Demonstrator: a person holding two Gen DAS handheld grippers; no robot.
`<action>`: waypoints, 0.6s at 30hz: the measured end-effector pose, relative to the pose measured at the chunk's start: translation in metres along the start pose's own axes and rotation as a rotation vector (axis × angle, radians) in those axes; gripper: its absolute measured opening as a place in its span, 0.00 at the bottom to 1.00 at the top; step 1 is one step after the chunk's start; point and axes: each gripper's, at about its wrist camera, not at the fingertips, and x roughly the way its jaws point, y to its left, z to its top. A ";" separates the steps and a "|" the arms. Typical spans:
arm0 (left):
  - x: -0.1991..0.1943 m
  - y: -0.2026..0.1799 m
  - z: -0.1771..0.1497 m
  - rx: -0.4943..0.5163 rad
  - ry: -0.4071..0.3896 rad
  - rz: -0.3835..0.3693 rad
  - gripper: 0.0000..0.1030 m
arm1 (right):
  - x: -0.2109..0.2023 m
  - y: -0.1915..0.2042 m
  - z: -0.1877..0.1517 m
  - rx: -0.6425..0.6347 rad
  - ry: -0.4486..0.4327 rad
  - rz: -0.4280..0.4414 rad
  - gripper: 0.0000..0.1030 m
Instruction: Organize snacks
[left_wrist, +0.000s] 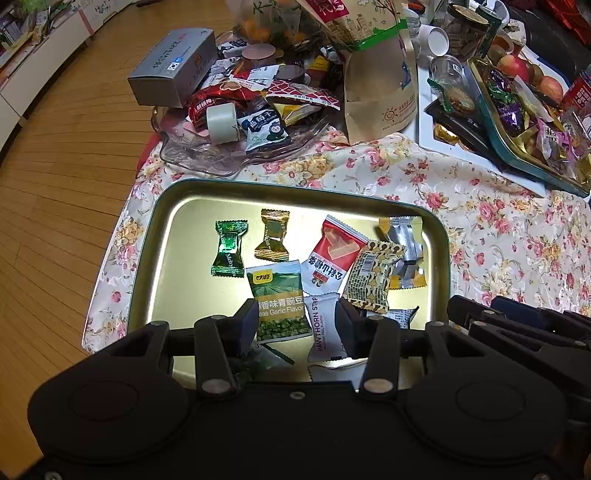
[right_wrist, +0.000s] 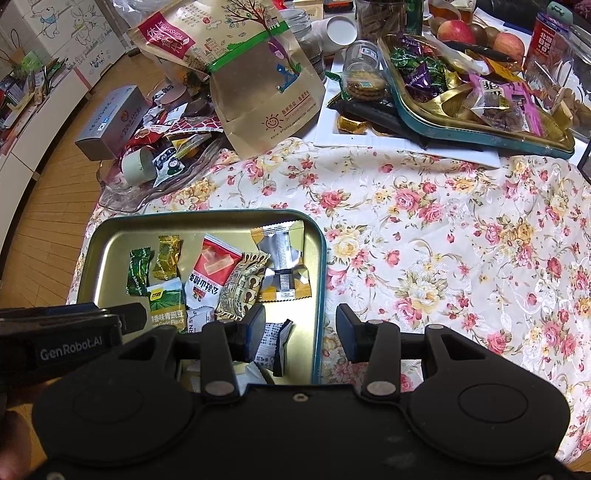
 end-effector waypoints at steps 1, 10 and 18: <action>0.000 0.000 0.000 0.001 0.001 0.000 0.52 | 0.000 0.000 0.000 0.000 0.000 0.000 0.43; 0.002 -0.003 0.000 0.013 0.006 0.001 0.52 | 0.001 0.001 -0.001 -0.006 0.004 0.000 0.43; 0.002 -0.002 0.000 0.012 0.011 -0.001 0.52 | 0.001 0.000 -0.002 -0.014 0.006 -0.002 0.43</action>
